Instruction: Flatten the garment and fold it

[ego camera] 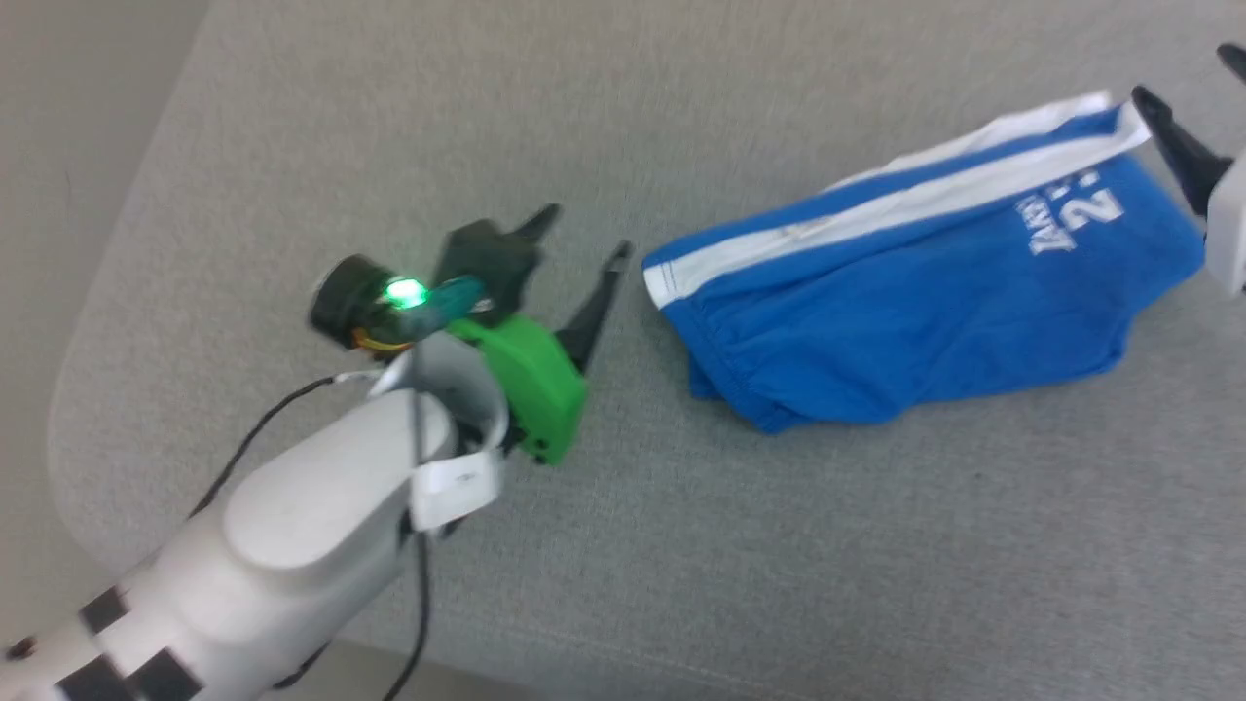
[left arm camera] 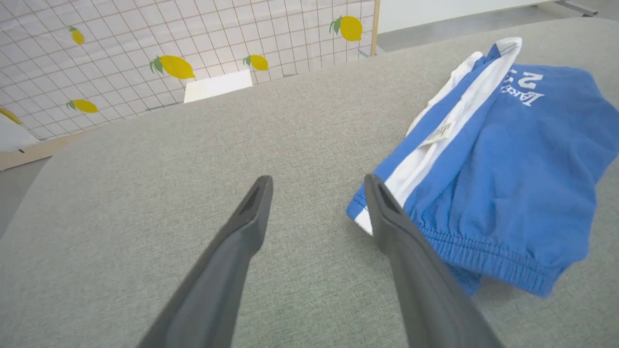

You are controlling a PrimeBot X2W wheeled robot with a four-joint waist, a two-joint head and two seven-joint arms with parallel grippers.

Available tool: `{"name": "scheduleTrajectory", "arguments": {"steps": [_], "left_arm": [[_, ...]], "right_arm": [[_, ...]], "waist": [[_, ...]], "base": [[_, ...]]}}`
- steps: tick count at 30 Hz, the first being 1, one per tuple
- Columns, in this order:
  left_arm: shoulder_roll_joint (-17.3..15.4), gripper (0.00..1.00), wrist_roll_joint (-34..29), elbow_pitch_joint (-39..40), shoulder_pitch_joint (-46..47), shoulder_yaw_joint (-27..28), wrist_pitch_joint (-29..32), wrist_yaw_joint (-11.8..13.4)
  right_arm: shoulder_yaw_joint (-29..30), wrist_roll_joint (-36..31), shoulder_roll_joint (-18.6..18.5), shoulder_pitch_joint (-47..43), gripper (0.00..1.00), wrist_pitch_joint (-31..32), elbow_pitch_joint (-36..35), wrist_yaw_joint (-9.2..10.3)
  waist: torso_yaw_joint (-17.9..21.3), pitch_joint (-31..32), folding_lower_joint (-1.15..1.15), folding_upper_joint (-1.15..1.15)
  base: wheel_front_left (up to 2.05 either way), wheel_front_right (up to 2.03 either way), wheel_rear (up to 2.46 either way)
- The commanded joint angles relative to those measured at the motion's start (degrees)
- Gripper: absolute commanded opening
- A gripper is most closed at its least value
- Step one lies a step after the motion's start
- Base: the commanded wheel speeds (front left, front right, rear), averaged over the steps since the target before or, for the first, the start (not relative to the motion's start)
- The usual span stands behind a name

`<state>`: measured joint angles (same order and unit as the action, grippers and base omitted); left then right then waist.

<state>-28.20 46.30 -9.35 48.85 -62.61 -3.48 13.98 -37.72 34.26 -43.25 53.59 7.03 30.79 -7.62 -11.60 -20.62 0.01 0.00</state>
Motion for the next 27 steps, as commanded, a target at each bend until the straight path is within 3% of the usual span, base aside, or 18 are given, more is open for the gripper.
{"name": "scheduleTrajectory", "arguments": {"steps": [1,7,12,16,19,23,27], "left_arm": [[-1.4,1.0,0.8,0.7,-1.5,1.0,-1.6,1.1],[-6.1,1.0,1.4,3.3,-7.6,4.8,-8.1,5.7],[-9.0,1.0,1.3,6.7,-15.0,8.7,-11.0,10.0],[-9.7,1.0,-0.3,10.6,-21.9,14.0,-11.5,12.8],[-8.1,1.0,-3.1,14.1,-28.3,20.9,-11.5,14.5],[-5.6,1.0,-8.2,16.7,-35.7,26.9,-11.5,13.0],[-4.7,1.0,-15.1,16.6,-39.8,27.9,-11.5,9.6]], "right_arm": [[0.3,1.1,-0.3,-1.9,1.0,-2.7,-0.3,0.13],[4.0,2.9,-0.1,-9.6,1.0,-10.3,-0.5,0.13],[9.5,3.1,2.3,-16.5,1.0,-12.7,0.2,0.13],[14.7,2.2,5.0,-21.5,1.0,-12.8,0.0,0.13],[19.6,1.0,7.3,-25.2,1.0,-12.3,-0.6,0.13],[25.8,-1.3,10.3,-29.7,1.0,-11.0,-1.9,0.13],[30.6,-4.6,12.6,-32.7,1.0,-6.8,-3.8,0.13]], "waist": [[1.9,6.8,-0.01,0.0],[2.6,11.6,-0.01,0.0],[2.8,14.1,-0.01,0.0],[2.7,15.2,-0.01,0.0],[2.1,15.9,-0.01,0.0],[1.1,16.4,-0.01,0.0],[-0.2,15.8,-0.01,0.0]], "base": [[0.0,0.0,0.0],[0.0,0.0,0.0],[0.0,0.0,0.0],[0.0,0.0,0.0],[0.0,0.0,0.0],[0.0,0.0,0.0],[0.0,0.0,0.0]]}}
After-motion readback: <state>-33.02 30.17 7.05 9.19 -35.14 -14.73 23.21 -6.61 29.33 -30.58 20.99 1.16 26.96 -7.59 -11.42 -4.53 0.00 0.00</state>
